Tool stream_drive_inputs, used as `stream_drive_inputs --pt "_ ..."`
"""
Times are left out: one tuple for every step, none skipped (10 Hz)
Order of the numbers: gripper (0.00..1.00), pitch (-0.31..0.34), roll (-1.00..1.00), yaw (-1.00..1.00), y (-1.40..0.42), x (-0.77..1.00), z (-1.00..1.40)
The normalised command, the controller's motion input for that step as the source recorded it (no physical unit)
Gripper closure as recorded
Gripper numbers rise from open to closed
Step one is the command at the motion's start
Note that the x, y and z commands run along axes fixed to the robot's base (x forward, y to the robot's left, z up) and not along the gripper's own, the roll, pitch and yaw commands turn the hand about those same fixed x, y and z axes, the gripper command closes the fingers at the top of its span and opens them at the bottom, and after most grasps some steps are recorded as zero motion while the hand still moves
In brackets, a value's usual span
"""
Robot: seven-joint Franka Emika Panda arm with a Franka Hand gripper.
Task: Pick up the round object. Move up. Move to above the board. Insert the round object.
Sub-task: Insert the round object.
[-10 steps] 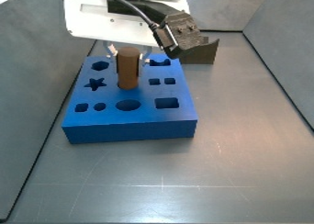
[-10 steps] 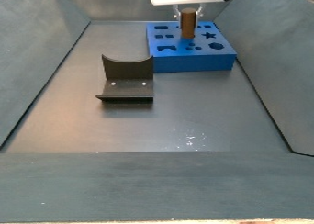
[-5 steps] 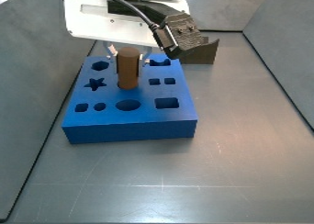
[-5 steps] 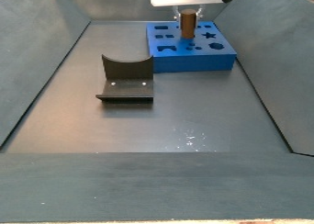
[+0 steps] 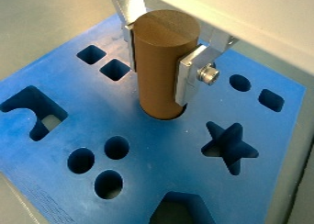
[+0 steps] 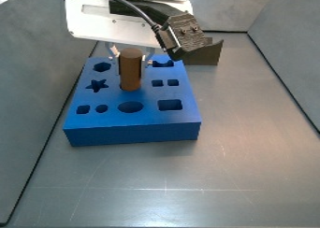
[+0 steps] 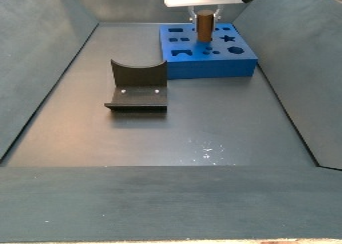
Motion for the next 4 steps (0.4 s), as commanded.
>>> stream_drive_inputs --pt "1.0 0.123 -0.05 0.0 0.02 0.07 0.0" --pt "1.0 0.02 0.0 0.0 0.0 0.0 0.0" --pt "1.0 0.0 0.03 0.0 0.0 0.0 0.0" --pt "1.0 0.0 0.0 0.0 0.0 0.0 0.0"
